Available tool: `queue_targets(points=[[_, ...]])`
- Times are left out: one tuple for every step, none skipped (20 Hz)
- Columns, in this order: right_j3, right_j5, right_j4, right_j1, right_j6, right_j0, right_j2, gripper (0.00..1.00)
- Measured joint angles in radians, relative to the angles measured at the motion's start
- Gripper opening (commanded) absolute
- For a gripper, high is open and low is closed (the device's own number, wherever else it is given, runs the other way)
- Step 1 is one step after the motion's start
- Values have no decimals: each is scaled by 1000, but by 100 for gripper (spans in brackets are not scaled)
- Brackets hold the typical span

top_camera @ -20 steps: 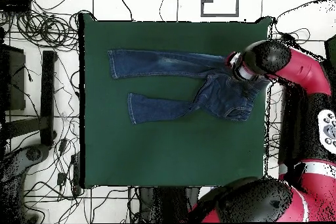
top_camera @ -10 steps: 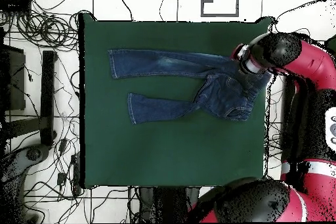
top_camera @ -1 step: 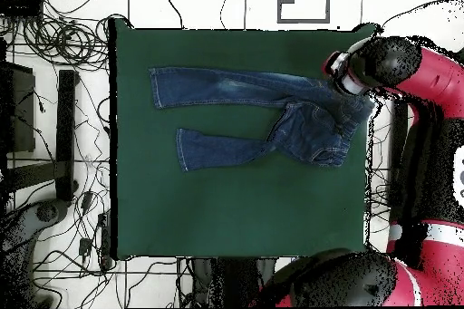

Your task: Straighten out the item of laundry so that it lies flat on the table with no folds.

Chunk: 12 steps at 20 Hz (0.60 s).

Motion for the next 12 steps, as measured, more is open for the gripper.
queue_targets(points=[[-2,0,-1,-2,0,3,0,100],[-3,0,-1,-4,0,5,0,100],[-4,0,-2,-6,0,7,0,100],[-4,0,-3,-12,0,14,0,100],[-4,0,-3,-14,0,16,0,100],[-4,0,-4,-17,0,19,0,100],[-4,0,-4,-19,0,22,0,100],[-4,0,-4,-22,0,25,0,100],[-4,0,-4,-23,0,26,0,100],[-2,0,-3,-27,0,27,0,100],[0,0,-1,-28,0,26,0,100],[9,0,6,-33,0,22,0,100]])
